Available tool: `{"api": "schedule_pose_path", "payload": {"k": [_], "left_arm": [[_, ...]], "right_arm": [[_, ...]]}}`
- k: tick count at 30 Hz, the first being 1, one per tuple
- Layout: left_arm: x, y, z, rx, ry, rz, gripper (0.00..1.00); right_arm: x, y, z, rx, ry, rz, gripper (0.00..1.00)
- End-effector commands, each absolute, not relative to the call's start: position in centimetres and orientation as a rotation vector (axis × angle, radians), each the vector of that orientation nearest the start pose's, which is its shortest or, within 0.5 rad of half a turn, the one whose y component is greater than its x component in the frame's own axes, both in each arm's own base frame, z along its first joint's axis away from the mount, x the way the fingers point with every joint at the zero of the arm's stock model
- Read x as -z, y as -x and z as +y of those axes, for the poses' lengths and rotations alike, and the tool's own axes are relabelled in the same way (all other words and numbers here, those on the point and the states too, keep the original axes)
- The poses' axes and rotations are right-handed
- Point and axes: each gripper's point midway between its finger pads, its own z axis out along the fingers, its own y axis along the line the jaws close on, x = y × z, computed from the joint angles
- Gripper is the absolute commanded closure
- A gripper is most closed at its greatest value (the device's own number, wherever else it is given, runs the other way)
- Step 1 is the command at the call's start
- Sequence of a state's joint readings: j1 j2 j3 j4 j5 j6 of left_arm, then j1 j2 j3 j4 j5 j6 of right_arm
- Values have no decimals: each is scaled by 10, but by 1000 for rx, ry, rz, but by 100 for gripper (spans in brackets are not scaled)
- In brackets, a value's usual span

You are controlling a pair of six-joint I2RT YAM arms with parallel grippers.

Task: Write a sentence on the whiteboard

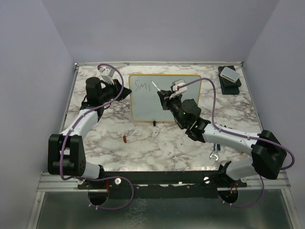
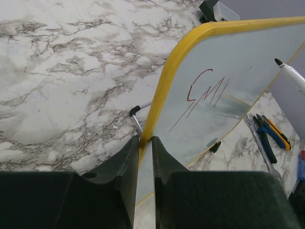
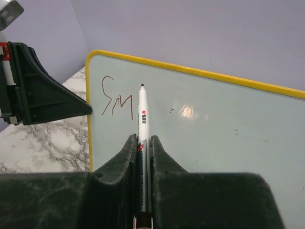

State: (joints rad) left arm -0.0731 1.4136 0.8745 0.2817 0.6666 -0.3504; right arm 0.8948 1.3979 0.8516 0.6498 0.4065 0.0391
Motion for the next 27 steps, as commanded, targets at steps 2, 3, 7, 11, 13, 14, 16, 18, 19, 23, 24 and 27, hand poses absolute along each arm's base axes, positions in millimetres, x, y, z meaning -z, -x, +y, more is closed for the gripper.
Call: {"api": "schedule_pose_path", "payload": {"k": [2,3,7,11,13,14,16,18,19,23,24,27], "left_arm": [[-213,-390,-151,912,-253,1841,82],[-213,-390,-151,913,-254,1842,82],[-214,-390,-151,913,-256,1839,83],[-214,-390,-151,914,-256,1838,83],[-215,-389,-151,914,-257,1837,83],[-215,-389,-151,914,-258,1837,83],[-215,-389,-151,914,-257,1837,83],[-215,-389,-151,914,-257,1837,83],[-215,-389,-151,914,-258,1837,83],[-215,-389,-151,914,-257,1836,83],[-215,-389,-151,914,-257,1836,83],[-216,-389,-151,913,-258,1835,83]], "right_arm": [[-285,-348,304,-374,290,1447,99],[-284,-350,304,-368,291,1449,99],[-281,-356,302,-344,276,1458,99],[-272,-361,298,-318,267,1489,99],[-267,-360,297,-316,269,1502,99],[-264,-359,296,-319,272,1508,99],[-257,-356,296,-341,264,1527,99],[-248,-353,295,-349,269,1549,99],[-245,-351,296,-358,273,1558,99],[-227,-345,296,-384,282,1605,99],[-222,-343,297,-392,283,1616,99],[-212,-339,296,-406,284,1645,99]]}}
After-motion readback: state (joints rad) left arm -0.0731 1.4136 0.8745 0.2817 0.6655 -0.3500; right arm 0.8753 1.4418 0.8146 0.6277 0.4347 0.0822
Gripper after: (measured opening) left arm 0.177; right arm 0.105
